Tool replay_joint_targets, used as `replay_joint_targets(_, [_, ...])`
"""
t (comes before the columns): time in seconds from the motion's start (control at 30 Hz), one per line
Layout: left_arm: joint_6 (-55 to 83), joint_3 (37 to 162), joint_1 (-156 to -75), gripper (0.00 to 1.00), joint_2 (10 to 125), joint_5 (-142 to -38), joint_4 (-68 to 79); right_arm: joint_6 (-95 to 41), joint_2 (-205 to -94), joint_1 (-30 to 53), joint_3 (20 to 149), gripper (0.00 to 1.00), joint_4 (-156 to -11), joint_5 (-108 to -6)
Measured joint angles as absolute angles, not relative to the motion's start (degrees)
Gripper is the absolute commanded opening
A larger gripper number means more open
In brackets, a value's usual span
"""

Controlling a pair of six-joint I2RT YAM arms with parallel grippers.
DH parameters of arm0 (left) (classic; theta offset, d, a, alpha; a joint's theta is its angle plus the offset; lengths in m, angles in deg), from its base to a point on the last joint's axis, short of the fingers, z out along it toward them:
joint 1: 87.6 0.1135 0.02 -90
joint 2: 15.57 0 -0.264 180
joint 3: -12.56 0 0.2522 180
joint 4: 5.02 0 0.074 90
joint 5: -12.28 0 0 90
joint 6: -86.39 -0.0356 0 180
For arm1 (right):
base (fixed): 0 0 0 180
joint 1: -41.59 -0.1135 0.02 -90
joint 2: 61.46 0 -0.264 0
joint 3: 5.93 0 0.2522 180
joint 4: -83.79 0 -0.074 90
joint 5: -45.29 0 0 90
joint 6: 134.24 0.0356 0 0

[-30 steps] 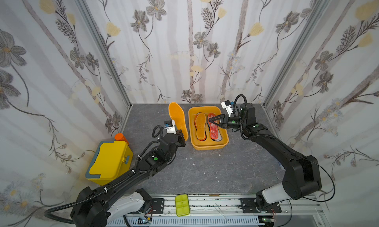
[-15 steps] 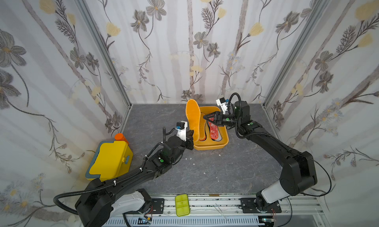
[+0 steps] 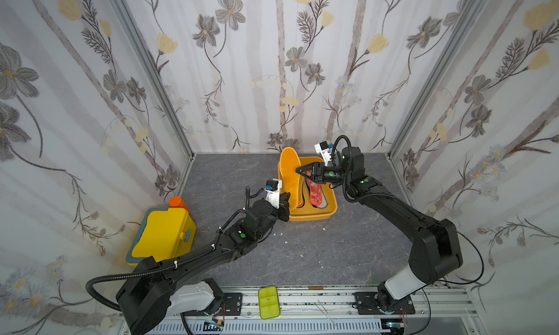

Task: Put the insoles into the storage box
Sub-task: Place the insole in the storage box.

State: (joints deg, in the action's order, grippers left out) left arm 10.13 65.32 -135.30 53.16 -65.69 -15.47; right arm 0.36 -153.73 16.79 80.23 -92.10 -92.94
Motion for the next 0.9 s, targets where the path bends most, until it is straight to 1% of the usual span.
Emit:
replay_joint_targets(0.13, [10.1,65.3,-135.3,0.0,53.7,-65.7,-15.5,0.7,-154.6,16.4,80.3,0.34,-91.6,-92.8])
replay_joint_targets(0.3, [10.1,65.3,-135.3,0.0,54.2,-65.7,-15.5,0.7,-155.1,15.9,80.3,0.18,-91.9,-92.9])
replay_joint_targets(0.43, [10.1,65.3,-135.3,0.0,54.3,-65.4,-15.5,0.7,-155.1,15.8,80.3,0.02,-91.9,-92.9])
replay_joint_targets(0.47, [10.1,65.3,-135.3,0.0,54.3,-65.3,-15.5,0.7,-155.1,15.8,80.3,0.0,-91.9,-92.8])
replay_joint_targets(0.5, [10.1,65.3,-135.3,0.0,54.3,-65.2,-15.4,0.6,-155.1,15.8,80.2,0.0,-91.9,-92.8])
replay_joint_targets(0.53, [10.1,65.3,-135.3,0.04,54.3,-65.0,-15.4,0.6,-155.1,15.7,80.2,0.0,-91.9,-92.8])
replay_joint_targets(0.57, [10.2,65.3,-135.3,0.16,54.2,-64.8,-15.4,0.6,-155.0,15.7,80.1,0.0,-92.0,-92.8])
replay_joint_targets(0.6, [10.2,65.3,-135.3,0.32,54.0,-64.6,-15.4,0.2,-154.8,15.7,80.0,0.0,-92.0,-92.7])
replay_joint_targets(0.67, [10.8,65.3,-135.3,0.54,53.5,-64.2,-15.1,0.2,-154.3,15.7,79.8,0.0,-92.1,-92.5])
replay_joint_targets(0.7, [11.7,65.3,-135.3,0.97,53.2,-63.8,-15.0,0.0,-154.1,15.7,79.7,0.0,-92.1,-92.5])
replay_joint_targets(0.73, [11.7,65.3,-135.3,1.0,52.9,-63.6,-14.8,-0.4,-153.9,15.7,79.7,0.0,-92.1,-92.3])
replay_joint_targets(0.9, [13.6,66.5,-135.3,1.0,50.8,-61.6,-12.1,-1.9,-153.8,15.9,79.7,0.0,-91.6,-91.9])
